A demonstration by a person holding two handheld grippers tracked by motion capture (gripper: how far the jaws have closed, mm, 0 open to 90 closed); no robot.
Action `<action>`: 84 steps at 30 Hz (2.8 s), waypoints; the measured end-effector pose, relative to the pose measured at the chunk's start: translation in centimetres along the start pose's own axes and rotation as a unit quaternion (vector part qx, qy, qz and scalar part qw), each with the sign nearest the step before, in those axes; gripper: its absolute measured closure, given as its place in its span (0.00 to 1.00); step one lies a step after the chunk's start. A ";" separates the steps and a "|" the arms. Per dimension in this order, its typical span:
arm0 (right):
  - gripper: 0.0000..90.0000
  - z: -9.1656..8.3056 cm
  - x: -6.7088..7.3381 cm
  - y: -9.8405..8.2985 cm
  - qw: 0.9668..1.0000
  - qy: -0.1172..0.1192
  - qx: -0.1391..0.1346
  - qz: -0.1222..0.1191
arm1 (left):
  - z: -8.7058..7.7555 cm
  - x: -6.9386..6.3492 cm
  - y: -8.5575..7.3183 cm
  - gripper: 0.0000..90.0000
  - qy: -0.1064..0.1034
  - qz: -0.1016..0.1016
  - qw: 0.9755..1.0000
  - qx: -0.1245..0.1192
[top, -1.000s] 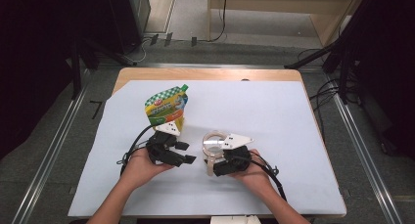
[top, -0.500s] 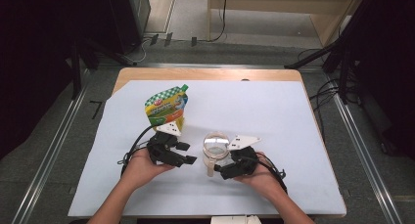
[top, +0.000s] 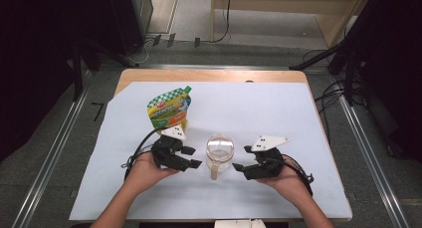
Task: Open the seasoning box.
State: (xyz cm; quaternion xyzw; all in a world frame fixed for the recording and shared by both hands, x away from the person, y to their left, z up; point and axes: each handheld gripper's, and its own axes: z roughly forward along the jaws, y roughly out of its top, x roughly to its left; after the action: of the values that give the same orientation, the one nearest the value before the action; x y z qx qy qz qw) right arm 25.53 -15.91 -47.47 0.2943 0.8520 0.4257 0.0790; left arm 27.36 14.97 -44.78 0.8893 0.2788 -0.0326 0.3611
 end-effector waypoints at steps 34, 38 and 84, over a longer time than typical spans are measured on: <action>1.00 -0.1 -0.3 1.7 1.000 0.015 0.003 0.027 | 1.8 -2.3 1.1 0.97 -0.056 0.034 0.998 -0.006; 1.00 0.0 -0.3 1.5 0.999 0.014 0.005 0.036 | 1.9 -2.3 1.2 0.97 -0.053 0.032 0.998 -0.003; 1.00 -1.1 0.0 1.6 0.997 -0.014 0.003 0.072 | 2.4 -5.0 2.2 0.93 -0.070 0.050 0.996 0.008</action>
State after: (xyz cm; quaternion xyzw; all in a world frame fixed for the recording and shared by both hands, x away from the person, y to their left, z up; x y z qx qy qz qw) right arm 25.76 -15.93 -45.51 0.3611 0.8287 0.4236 0.0589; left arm 24.63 9.76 -43.84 0.9005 0.2082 -0.0787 0.3737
